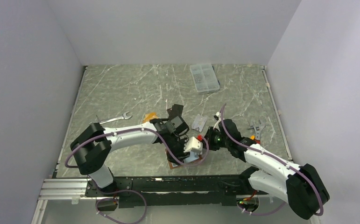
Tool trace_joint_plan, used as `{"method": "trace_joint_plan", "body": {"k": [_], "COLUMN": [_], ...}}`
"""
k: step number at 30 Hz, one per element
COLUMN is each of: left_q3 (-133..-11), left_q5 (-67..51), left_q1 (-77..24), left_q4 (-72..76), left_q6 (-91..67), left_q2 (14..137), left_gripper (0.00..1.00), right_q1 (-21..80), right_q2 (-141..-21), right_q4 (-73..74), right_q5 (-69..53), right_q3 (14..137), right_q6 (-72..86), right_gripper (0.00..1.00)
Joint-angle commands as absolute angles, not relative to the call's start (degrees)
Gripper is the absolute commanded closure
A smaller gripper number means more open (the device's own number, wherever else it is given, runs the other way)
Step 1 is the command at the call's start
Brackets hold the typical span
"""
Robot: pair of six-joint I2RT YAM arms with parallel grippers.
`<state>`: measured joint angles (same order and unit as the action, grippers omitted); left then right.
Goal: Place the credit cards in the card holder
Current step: Insert the credit card into the card holder.
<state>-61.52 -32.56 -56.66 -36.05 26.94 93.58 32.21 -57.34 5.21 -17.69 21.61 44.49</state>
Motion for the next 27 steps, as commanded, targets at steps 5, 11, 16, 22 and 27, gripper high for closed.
{"method": "trace_joint_plan", "body": {"k": [5,11,16,22,27], "left_q3": [-58.4,-57.3,-54.6,-54.4,-57.4], "left_q5": [-18.9,-13.1,-8.8,-10.0,-14.4], "left_q1": [-64.5,-64.8,-64.8,-64.8,-64.1], "left_q4": [-29.2,-27.5,-26.8,-29.3,-33.4], "left_q6": [31.2,33.8,36.0,36.2,35.0], "left_q2": [95.9,97.0,95.1,92.4,89.6], "left_gripper": [0.55,0.56,0.58,0.59,0.57], "right_q1": [33.9,33.9,34.0,34.0,34.1], "right_q2": [-56.2,-54.2,-54.3,-55.0,-55.2], "right_q4": [6.3,8.1,7.3,5.7,4.9], "right_q5": [-10.2,-9.1,-9.8,-10.8,-10.5], "right_q3": [22.5,23.5,23.4,23.2,23.7], "right_q6": [42.4,41.1,41.5,41.8,41.6], "right_gripper": [1.00,1.00,1.00,1.00,1.00]}}
